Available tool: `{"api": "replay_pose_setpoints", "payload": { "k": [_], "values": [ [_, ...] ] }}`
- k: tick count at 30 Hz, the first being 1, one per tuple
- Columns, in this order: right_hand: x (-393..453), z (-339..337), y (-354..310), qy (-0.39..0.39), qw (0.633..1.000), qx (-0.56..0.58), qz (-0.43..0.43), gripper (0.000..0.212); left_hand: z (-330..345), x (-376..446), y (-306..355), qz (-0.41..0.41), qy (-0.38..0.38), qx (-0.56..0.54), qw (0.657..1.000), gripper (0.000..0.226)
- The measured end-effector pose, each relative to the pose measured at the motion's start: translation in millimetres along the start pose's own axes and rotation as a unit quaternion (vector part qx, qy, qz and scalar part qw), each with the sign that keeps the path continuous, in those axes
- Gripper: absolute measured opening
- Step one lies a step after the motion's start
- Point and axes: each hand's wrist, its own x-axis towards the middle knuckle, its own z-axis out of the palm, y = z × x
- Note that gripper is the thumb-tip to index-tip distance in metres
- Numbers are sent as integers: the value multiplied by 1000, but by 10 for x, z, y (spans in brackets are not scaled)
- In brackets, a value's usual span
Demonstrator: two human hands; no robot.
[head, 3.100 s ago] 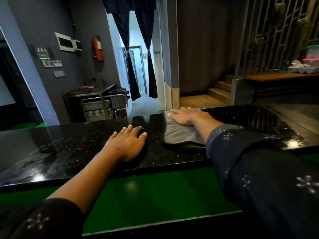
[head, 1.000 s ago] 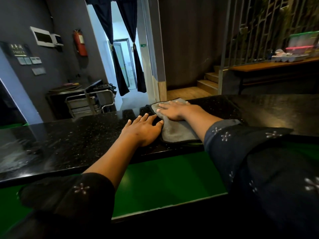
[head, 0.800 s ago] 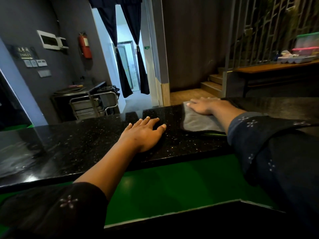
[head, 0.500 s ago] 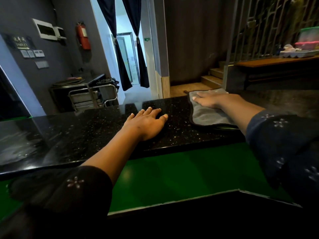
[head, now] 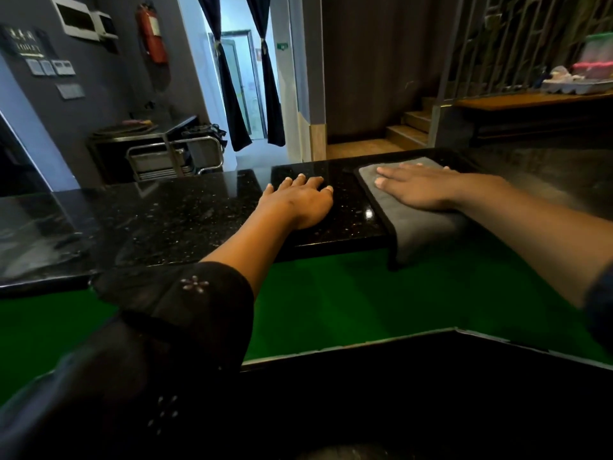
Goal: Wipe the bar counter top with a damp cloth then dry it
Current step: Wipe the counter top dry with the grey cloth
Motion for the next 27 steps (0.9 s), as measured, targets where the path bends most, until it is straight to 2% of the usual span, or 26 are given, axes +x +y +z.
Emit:
{"api": "replay_pose_setpoints", "payload": {
  "k": [3, 6, 9, 13, 17, 21, 27],
  "values": [
    [182, 33, -387, 19, 999, -13, 40, 65, -15, -22, 14, -2, 4, -9, 1000, 61],
    [98, 125, -839, 24, 1000, -5, -16, 60, -98, -120, 15, -2, 2, -73, 997, 59],
    [-138, 178, -973, 20, 998, 14, -52, 58, -193, -271, -45, 11, 1, -144, 990, 53],
    [-325, 231, -888, 5, 997, -1, -73, 63, -326, -549, -465, 25, -14, -85, 996, 62],
    [-147, 170, -962, 6, 1000, -1, -29, 63, -548, -863, -1268, -45, 17, -23, 999, 65],
    [-45, 147, -1464, 13, 1000, 5, 23, 67, -726, -1126, -1957, -124, 51, -10, 991, 66],
    [-513, 385, -2395, 11, 987, -4, -162, 63, -815, -1367, -2648, -186, 62, 1, 981, 69]
  ]
}}
